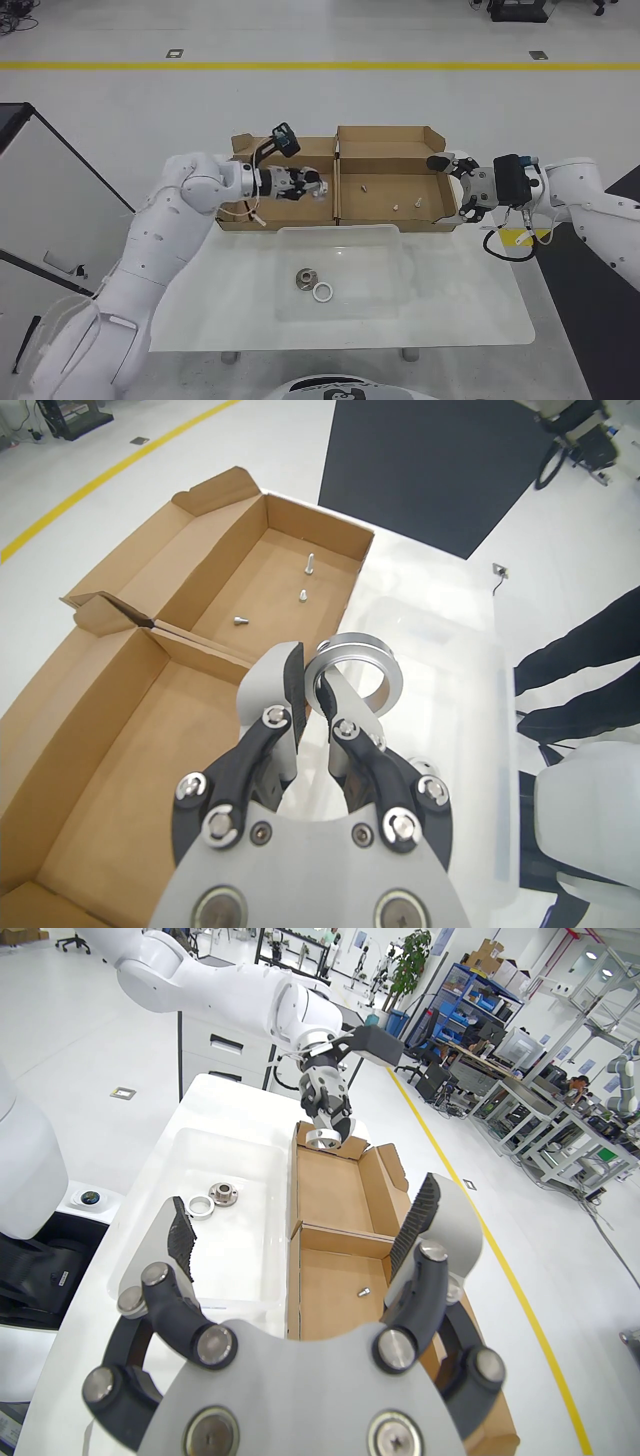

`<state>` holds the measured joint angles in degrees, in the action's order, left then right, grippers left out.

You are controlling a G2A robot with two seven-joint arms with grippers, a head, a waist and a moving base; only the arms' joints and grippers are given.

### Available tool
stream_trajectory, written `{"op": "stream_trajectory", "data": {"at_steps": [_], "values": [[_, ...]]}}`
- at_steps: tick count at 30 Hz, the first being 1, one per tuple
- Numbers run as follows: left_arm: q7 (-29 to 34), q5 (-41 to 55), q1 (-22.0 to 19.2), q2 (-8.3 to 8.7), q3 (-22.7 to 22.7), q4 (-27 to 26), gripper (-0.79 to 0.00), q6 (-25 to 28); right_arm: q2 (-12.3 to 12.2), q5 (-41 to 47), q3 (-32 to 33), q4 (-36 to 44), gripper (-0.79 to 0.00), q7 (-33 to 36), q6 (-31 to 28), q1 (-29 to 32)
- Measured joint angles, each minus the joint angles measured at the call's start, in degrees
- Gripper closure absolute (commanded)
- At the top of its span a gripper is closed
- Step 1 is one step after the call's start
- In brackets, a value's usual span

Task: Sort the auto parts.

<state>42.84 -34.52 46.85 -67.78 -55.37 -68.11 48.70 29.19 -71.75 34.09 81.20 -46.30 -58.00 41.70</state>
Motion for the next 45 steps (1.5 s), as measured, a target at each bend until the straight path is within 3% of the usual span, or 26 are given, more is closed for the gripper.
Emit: {"op": "stream_trajectory", "data": {"at_steps": [11,20,32,45], "values": [[-6.71,-15.72,-12.06,-5.35,13.2,18.94,0.0,0.02,0.0,0.0,0.0,0.0,-0.785,0.0,0.0,0.0],[-13.16,-19.04,-16.41,-10.2,19.16,31.35,0.0,-5.53,0.0,0.0,0.0,0.0,-0.785,0.0,0.0,0.0],[-15.48,-24.98,-19.31,-15.69,24.69,40.32,0.0,-13.42,0.0,0.0,0.0,0.0,-0.785,0.0,0.0,0.0],[-12.67,-26.18,-19.96,-19.83,27.11,47.0,0.0,-13.52,0.0,0.0,0.0,0.0,-0.785,0.0,0.0,0.0]]}}
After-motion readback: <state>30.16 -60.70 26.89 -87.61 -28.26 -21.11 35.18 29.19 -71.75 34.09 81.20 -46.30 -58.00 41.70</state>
